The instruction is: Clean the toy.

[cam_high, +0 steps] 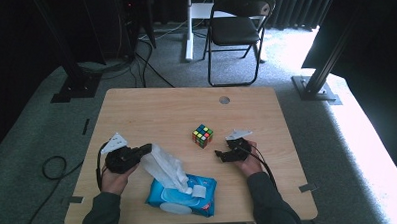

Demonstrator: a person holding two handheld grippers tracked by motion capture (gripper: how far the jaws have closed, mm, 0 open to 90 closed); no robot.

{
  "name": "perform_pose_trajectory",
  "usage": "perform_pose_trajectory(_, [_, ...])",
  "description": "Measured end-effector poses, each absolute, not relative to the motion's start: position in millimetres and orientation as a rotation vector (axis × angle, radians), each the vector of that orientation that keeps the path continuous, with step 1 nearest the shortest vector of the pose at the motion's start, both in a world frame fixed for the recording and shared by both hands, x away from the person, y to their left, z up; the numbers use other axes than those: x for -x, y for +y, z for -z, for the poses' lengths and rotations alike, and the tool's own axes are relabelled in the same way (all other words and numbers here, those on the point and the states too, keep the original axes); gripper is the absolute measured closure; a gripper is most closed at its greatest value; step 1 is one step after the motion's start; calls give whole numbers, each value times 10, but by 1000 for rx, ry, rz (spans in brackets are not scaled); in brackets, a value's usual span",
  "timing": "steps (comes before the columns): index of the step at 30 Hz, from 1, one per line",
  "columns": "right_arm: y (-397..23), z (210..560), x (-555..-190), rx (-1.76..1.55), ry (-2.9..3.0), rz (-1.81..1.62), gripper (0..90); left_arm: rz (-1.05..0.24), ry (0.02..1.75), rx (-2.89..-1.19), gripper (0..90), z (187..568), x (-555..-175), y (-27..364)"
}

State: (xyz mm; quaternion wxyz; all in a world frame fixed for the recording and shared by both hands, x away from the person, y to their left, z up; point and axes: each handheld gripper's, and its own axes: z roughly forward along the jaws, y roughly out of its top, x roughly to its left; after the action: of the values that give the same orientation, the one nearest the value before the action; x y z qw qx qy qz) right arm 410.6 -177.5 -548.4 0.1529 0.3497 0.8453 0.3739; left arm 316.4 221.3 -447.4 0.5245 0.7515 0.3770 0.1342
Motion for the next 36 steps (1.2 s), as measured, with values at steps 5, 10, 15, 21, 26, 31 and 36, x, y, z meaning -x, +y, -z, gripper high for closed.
perform_pose_trajectory(5, [-1775, 5484, -4107, -1003, 2424, -1073, 265, -268, 867, -1826, 895, 4524, -3112, 2101])
perform_pose_trajectory(10, [-1775, 5484, -4106, -1004, 2424, -1073, 265, -204, 833, -1878, 885, 4610, -3063, 1972])
perform_pose_trajectory(15, [-1774, 5484, -4106, -1005, 2424, -1073, 265, -154, 799, -1940, 805, 4673, -3035, 1851])
perform_pose_trajectory(21, [-1774, 5484, -4104, -1006, 2422, -1072, 265, -130, 765, -2018, 590, 4723, -2991, 1744])
perform_pose_trajectory(26, [-1775, 5484, -4104, -1005, 2423, -1072, 265, -132, 758, -2054, 427, 4795, -2988, 1712])
perform_pose_trajectory(31, [-1775, 5484, -4104, -1006, 2423, -1072, 265, -119, 747, -2073, 357, 4832, -2992, 1688])
perform_pose_trajectory(36, [-1775, 5484, -4104, -1006, 2423, -1072, 264, -101, 747, -2088, 324, 4870, -3006, 1673])
